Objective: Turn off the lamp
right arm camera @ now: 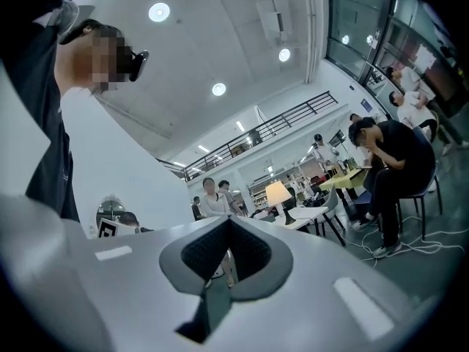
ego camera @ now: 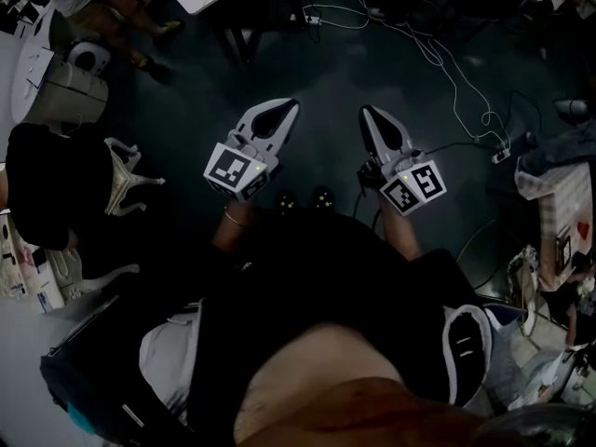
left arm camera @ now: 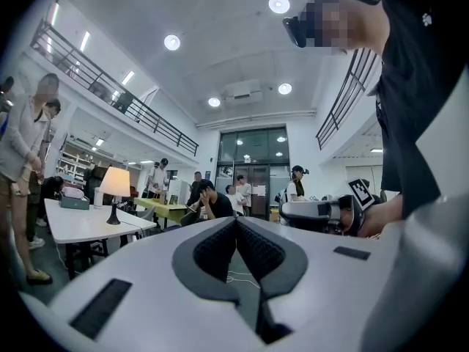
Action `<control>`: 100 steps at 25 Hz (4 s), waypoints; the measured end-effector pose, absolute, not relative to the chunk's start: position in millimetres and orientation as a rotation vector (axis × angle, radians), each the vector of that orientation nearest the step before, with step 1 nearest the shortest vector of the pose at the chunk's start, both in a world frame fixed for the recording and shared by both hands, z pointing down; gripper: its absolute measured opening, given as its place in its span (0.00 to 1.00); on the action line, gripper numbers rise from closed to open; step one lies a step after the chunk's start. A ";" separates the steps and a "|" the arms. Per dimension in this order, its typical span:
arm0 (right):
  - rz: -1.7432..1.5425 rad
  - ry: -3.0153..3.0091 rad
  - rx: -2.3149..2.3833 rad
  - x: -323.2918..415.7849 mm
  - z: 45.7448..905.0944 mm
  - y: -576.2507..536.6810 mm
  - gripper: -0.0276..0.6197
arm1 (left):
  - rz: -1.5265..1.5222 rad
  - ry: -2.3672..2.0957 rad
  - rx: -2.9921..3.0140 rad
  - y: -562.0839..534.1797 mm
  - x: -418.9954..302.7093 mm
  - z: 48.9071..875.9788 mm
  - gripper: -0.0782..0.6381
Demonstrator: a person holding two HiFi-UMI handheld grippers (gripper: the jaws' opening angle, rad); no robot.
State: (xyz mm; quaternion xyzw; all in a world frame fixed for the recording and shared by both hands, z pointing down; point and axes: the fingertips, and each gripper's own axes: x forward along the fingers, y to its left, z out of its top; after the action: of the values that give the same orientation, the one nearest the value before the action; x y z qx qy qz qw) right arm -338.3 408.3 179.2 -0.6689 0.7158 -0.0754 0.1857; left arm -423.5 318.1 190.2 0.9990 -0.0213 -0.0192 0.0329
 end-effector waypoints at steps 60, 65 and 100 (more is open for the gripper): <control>-0.180 2.085 -1.770 -169.9 185.3 334.5 0.04 | -0.042 -0.073 3.034 235.3 -231.7 199.3 0.12; -0.199 2.108 -1.745 -153.1 183.2 309.4 0.04 | -0.040 -0.097 3.025 216.2 -217.2 194.1 0.12; -0.268 2.111 -1.709 -36.8 194.0 253.4 0.04 | -0.047 -0.156 3.065 161.4 -112.5 212.6 0.12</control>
State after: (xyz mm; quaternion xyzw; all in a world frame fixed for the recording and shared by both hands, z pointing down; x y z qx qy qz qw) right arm -36.8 253.4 194.0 -0.6128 0.7572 -0.0960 0.2046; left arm -112.5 161.4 212.6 0.9979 -0.0508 -0.0153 0.0359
